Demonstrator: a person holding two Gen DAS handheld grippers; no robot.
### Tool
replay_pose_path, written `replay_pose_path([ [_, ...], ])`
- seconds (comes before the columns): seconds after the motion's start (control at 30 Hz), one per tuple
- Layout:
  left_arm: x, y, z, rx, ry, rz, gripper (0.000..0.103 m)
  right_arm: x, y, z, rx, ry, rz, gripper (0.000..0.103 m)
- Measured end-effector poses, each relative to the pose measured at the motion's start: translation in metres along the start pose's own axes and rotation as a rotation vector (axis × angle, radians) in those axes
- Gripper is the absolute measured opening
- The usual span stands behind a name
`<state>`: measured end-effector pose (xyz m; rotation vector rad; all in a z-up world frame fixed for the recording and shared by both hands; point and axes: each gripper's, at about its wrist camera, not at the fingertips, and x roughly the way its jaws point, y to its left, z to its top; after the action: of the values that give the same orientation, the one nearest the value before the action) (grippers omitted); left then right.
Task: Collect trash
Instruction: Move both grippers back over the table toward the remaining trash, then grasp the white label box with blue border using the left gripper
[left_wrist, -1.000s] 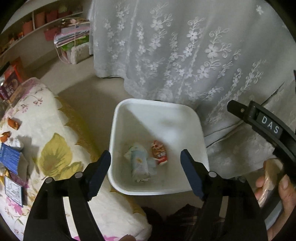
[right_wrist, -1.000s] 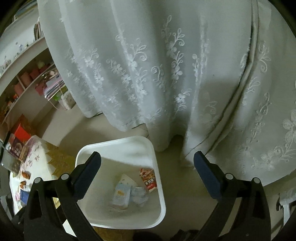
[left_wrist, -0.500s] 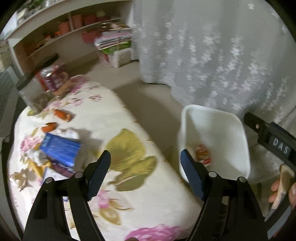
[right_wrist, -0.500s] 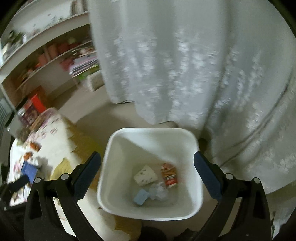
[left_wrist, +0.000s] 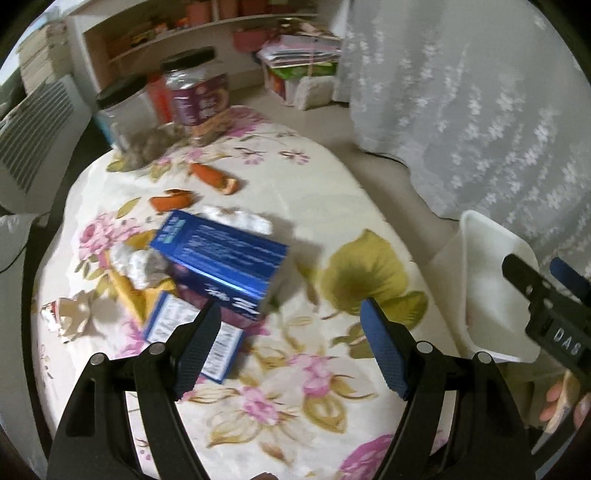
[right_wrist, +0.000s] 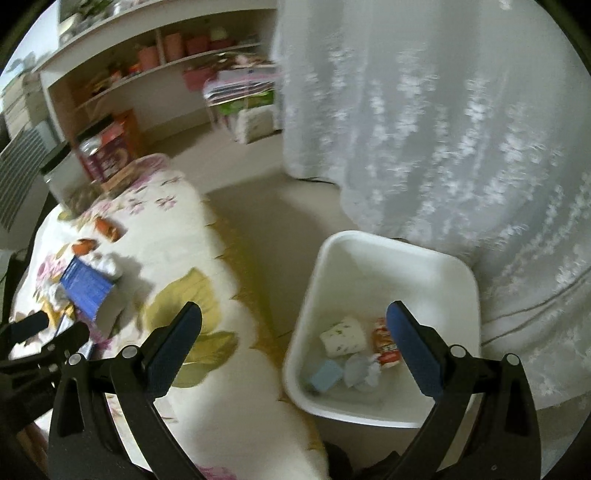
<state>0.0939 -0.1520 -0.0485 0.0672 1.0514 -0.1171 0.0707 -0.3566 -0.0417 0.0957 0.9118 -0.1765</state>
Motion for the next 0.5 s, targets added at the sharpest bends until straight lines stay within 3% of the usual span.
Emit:
replay_pose_path([
  [0.5,0.016,0.08,-0.015,-0.102,0.074,0.09,0.076,0.018,0.082,-0.005,-0.13,0.066,0.103,0.096],
])
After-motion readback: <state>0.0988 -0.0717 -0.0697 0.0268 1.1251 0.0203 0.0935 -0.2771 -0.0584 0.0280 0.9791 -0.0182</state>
